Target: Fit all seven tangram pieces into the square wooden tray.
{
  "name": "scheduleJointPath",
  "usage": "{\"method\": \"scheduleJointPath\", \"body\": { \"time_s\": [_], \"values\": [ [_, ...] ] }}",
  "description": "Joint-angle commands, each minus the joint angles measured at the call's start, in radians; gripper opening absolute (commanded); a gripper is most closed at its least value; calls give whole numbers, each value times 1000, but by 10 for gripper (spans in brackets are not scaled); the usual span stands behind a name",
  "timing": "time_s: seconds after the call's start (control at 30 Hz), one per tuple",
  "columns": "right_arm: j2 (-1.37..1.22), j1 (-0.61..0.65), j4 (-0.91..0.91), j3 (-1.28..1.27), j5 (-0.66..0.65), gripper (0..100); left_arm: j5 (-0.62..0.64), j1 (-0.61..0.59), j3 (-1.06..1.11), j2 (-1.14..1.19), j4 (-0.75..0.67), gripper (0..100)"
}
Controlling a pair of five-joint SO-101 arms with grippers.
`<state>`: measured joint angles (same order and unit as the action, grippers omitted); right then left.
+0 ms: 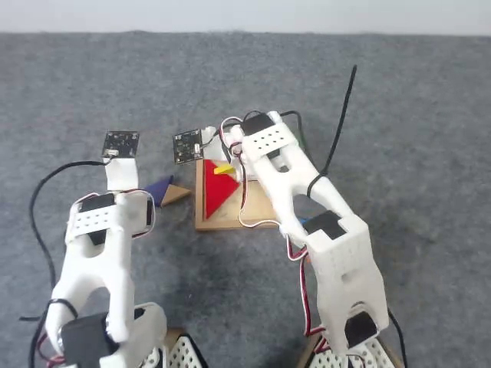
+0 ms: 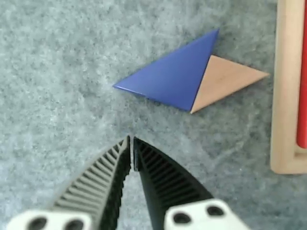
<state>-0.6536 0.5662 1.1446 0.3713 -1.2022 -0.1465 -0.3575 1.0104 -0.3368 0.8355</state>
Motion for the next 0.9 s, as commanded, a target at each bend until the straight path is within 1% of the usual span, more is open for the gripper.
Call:
{"method": "scheduleJointPath", "body": {
  "time_s": [0.0, 0.07, 0.37, 0.47, 0.53, 0.63, 0.87],
  "values": [
    [19, 12, -18, 63, -15, 88, -5, -6, -10, -17, 8, 13],
    [22, 12, -21, 63, -14, 106, -5, -6, -10, -17, 8, 13],
    [27, -4, 16, 110, -11, 109, -5, -5, -10, -17, 8, 13],
    [27, 1, 81, 160, -8, 109, -5, -5, -5, -17, -14, 13],
    [27, 2, 117, 201, 26, 110, -5, -6, -5, -17, -14, 13],
    [27, 2, 194, 261, 35, 110, -5, -8, -5, -17, -14, 13],
    [25, 25, 369, 281, 37, 106, -5, -8, -5, -17, -14, 13]
  ]
}}
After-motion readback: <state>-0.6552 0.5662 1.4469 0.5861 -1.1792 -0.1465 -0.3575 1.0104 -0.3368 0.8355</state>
